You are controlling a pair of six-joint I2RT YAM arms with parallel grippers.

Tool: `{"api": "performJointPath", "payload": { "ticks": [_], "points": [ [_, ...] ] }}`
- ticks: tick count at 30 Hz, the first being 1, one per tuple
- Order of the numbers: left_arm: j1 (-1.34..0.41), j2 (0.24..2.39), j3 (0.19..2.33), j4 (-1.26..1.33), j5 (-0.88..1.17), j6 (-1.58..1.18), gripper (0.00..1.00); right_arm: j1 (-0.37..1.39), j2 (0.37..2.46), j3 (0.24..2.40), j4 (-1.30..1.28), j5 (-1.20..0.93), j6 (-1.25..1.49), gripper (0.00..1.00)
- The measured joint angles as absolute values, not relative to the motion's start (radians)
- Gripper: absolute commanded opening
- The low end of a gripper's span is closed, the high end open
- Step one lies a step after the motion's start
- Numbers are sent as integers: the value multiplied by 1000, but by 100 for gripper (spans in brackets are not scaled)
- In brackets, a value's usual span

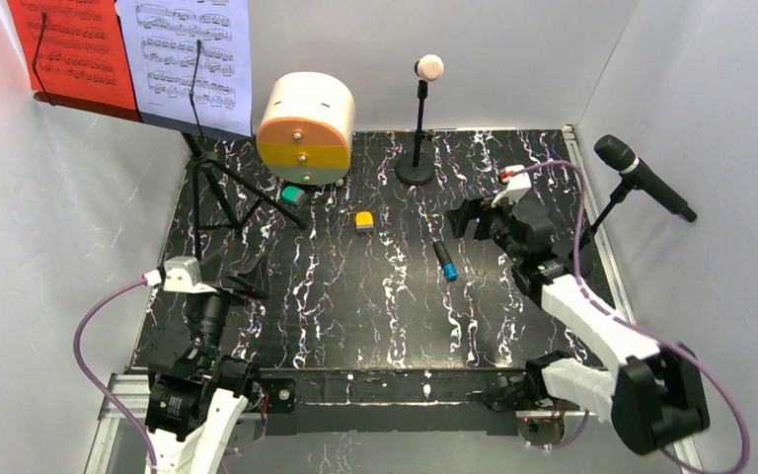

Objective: Pack up the instrument practice props
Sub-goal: Move the microphone stand with the microphone to the center of the board.

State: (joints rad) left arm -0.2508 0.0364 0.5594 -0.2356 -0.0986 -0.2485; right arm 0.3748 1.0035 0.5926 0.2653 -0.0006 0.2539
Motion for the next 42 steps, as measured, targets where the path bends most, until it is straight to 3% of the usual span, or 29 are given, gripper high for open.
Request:
{"api": "performJointPath", "payload": {
  "ticks": [10,16,29,37,42],
  "points": [
    [-251,149,569,-263,-40,-270,98,376,1444,757,684,-76,189,98],
    [-251,223,569,-270,20,-270,98,375,1688,979,894,-117,154,93],
    [-250,291,570,-270,90,-262,98,368,2074,1393,968,-176,97,79],
    [-250,320,570,-268,134,-258,98,353,2223,1545,936,-186,70,52],
    [-248,332,570,-260,158,-254,98,348,2255,1584,900,-207,52,24]
  ]
}}
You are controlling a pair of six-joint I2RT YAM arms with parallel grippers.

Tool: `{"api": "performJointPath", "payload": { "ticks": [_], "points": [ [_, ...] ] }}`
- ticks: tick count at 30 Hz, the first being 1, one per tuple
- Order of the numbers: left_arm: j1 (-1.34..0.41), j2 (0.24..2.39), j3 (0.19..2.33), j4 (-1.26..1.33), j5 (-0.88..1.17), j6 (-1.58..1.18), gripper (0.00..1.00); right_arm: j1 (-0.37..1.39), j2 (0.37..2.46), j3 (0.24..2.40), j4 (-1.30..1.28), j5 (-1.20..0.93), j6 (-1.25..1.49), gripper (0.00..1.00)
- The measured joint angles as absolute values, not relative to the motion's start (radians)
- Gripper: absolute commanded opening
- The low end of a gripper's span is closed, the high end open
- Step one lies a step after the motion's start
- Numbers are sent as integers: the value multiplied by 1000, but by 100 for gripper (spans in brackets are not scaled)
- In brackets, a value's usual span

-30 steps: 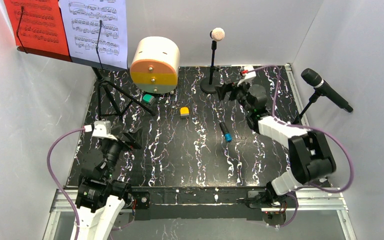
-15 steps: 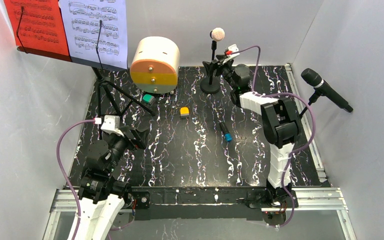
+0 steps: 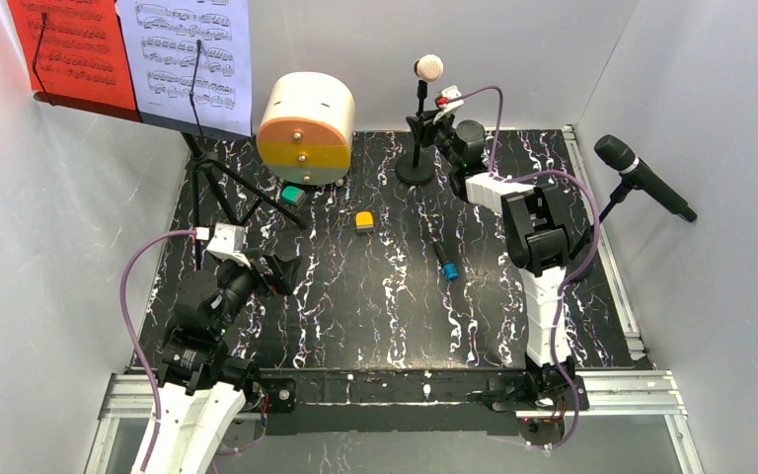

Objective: Pack up the instrument practice props
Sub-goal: Move the microphone stand with the microphone to the center of the board.

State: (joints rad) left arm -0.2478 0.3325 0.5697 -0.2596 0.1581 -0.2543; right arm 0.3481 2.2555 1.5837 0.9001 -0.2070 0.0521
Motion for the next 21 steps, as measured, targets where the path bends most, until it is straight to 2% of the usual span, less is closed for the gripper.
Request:
{"api": "performJointPath", "payload": {
  "ticks": [2,5,15,21],
  "points": [
    [-245,337,570,-256,171,-254,98,344,2255,1584,900,-213,45,13],
    [-245,351,570,-239,191,-257,98,338,2244,1554,926,-219,27,1],
    [-245,382,569,-200,263,-283,98,374,1996,1252,898,-211,-32,1],
    [-245,378,566,-169,331,-272,98,458,1808,1072,835,-155,-59,1]
  ]
}}
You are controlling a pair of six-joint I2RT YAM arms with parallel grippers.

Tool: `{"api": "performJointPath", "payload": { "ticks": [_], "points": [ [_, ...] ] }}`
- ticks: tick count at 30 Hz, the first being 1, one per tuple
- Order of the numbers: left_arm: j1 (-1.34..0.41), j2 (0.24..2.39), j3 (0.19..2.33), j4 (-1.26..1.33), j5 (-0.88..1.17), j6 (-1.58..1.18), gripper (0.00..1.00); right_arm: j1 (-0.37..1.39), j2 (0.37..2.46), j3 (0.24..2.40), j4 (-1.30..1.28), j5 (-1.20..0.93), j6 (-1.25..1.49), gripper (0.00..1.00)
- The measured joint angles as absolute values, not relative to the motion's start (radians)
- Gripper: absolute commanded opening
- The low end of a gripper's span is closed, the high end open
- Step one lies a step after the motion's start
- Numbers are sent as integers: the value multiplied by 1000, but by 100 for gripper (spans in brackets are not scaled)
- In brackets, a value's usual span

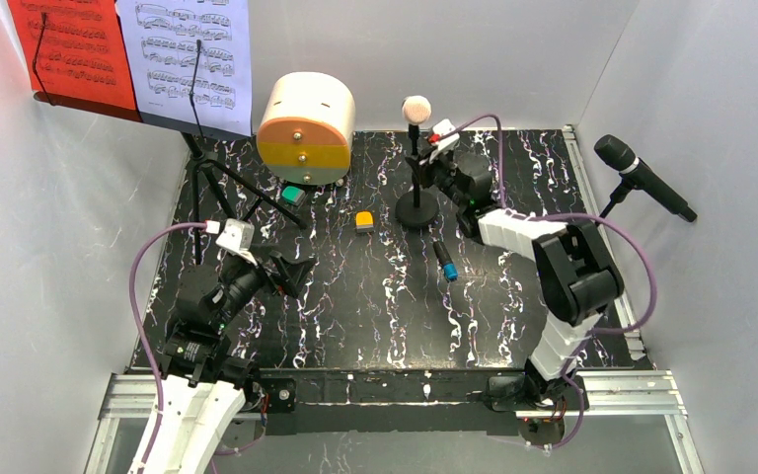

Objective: Pack up the instrument practice props
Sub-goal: Move the microphone stand with the microphone to the center of the board.

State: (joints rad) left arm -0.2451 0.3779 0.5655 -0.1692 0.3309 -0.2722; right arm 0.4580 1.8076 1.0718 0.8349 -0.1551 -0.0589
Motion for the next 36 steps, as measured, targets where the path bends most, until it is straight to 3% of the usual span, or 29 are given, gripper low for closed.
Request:
{"api": "performJointPath", "payload": {
  "ticks": [13,27,34,36],
  "points": [
    [-245,493,562,-99,419,-301,92,837,1440,786,793,140,-91,1],
    [-277,600,494,159,399,-478,90,1049,1458,650,911,437,-61,2],
    [-343,683,489,265,352,-513,90,1054,1459,643,916,475,6,27],
    [-384,709,485,295,327,-517,90,1054,1452,640,909,475,25,39]
  ]
}}
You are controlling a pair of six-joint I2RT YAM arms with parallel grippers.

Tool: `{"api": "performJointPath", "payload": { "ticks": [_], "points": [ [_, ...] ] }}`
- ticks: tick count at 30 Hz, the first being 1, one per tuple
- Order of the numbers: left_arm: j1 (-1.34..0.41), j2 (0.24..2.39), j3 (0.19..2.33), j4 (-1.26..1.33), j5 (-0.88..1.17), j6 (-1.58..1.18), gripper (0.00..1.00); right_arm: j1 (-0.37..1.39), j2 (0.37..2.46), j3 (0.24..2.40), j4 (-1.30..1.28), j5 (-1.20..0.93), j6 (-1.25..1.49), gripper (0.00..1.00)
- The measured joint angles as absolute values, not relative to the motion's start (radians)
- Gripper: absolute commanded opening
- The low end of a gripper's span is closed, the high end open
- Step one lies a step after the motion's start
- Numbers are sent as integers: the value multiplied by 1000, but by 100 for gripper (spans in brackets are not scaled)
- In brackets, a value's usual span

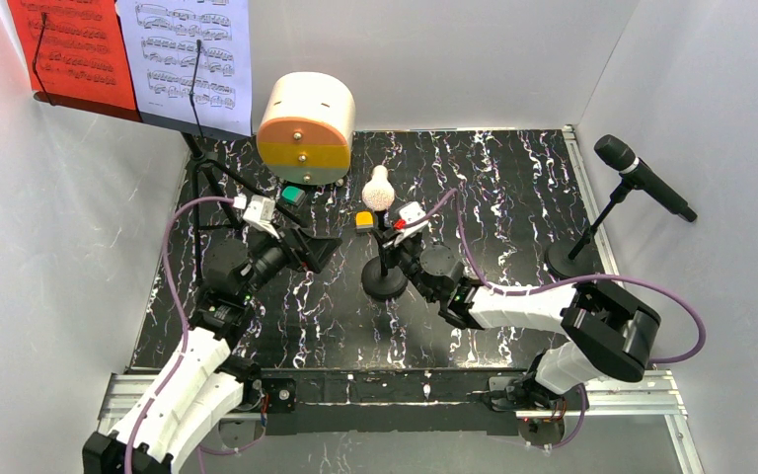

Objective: Pack up the instrument practice props
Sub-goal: Move the microphone stand with the microphone to the center of the board, then unscrew the knob on the microphone stand.

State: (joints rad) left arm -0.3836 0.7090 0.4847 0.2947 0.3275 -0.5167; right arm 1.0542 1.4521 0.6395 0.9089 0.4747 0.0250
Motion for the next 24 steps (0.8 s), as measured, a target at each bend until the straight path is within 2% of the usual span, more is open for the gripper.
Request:
{"api": "performJointPath", "payload": {
  "ticks": [4,9,13,18,24],
  "points": [
    [-488,772,484,343,264,-505,90,1055,1409,638,860,445,61,56],
    [-583,830,484,387,178,-468,90,1040,1319,637,759,355,75,66],
    [-624,880,485,443,137,-441,89,966,1218,611,660,213,85,68],
    [-665,942,485,509,100,-399,89,772,1090,530,574,-15,146,68],
    [-702,1031,493,584,77,-353,87,574,1104,511,528,-336,236,62]
  ]
}}
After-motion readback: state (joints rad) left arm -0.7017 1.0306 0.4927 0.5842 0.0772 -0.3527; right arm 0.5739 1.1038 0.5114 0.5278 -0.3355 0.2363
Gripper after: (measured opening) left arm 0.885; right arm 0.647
